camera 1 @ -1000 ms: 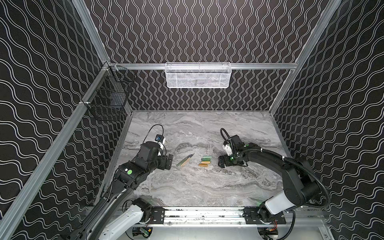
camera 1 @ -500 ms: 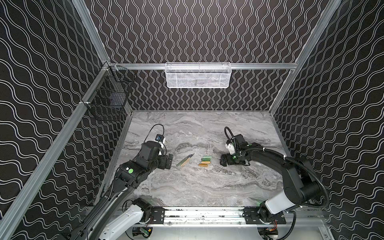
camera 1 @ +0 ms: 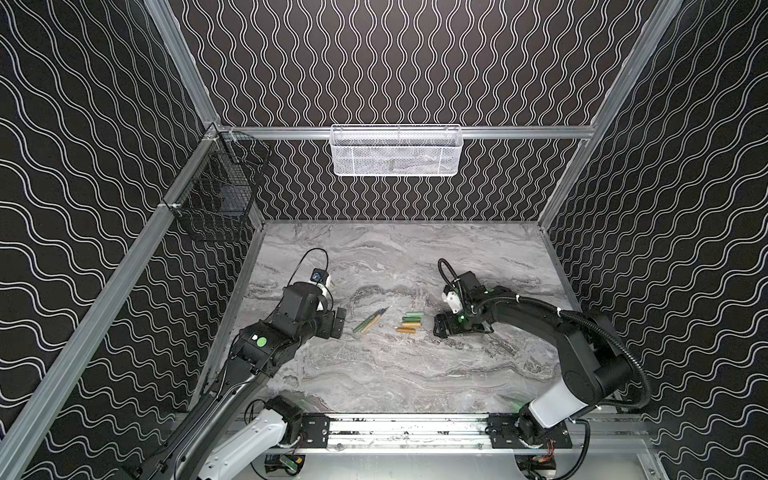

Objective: Insert the pens into the pen caps

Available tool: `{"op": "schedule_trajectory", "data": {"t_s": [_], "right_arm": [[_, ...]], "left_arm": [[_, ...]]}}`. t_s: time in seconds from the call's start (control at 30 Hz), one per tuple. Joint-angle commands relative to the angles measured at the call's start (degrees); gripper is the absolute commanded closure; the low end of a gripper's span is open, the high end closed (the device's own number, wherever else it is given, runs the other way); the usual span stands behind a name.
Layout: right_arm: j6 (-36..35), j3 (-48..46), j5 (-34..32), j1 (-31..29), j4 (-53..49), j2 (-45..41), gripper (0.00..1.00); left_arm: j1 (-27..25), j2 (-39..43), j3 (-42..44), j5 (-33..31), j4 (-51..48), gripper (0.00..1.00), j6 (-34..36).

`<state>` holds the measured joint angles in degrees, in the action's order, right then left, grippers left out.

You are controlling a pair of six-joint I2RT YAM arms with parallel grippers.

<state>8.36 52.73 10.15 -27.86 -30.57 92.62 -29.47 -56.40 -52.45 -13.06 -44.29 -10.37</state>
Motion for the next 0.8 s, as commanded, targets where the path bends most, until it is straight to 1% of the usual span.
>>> {"op": "schedule_trajectory", "data": {"t_s": [0.0, 0.2, 0.23, 0.27, 0.3, 0.37, 0.43, 0.57, 0.63, 0.67, 0.7, 0.77], "right_arm": [[0.60, 0.94, -1.38, -0.81, -2.53, -0.07, 0.00], [1.13, 2.18, -4.67, -2.11, -5.88, -2.04, 0.00], [2.03, 2.18, -5.75, -2.47, -6.43, -2.92, 0.01], [4.39, 1.94, -7.49, -2.72, -6.52, -4.23, 0.01], [7.40, 1.10, -9.01, -2.73, -6.14, -5.75, 0.00], [16.02, -2.09, -11.55, -2.76, -5.01, -9.40, 0.00], [23.65, -5.33, -12.10, -2.78, -5.34, -12.20, 0.00], [38.18, -9.91, -13.39, -3.83, -12.25, -16.21, 0.01], [46.59, -11.96, -15.38, -6.87, -18.70, -20.23, 0.00], [49.63, -12.88, -15.67, -8.74, -20.38, -22.35, 0.01], [52.90, -14.03, -14.72, -10.58, -21.64, -24.72, 0.00], [57.10, -16.43, -11.33, -12.33, -23.15, -27.44, 0.00]], "left_arm": [[-0.01, -0.28, -0.33, -0.04, 0.76, 0.01, 0.24], [-0.06, -0.09, -0.29, -0.08, 0.80, 0.01, 0.32], [0.00, -0.11, -0.29, -0.04, 0.86, 0.01, 0.31], [-0.03, -0.10, -0.29, 0.05, 0.82, 0.01, 0.35], [0.03, -0.19, -0.29, 0.05, 0.80, 0.01, 0.36], [-0.02, -0.20, -0.33, 0.14, 0.86, 0.01, 0.35], [-0.02, -0.16, -0.38, 0.29, 0.85, 0.01, 0.31], [-0.04, 0.14, -0.29, 0.64, 0.93, 0.01, 0.35], [-0.03, 0.32, -0.29, 0.79, 0.90, 0.01, 0.35], [-0.04, 0.39, -0.34, 0.87, 0.96, 0.01, 0.35], [0.02, 0.42, -0.37, 0.96, 1.00, 0.01, 0.40], [0.00, 0.76, -0.38, 0.95, 1.04, 0.01, 0.43]]}}
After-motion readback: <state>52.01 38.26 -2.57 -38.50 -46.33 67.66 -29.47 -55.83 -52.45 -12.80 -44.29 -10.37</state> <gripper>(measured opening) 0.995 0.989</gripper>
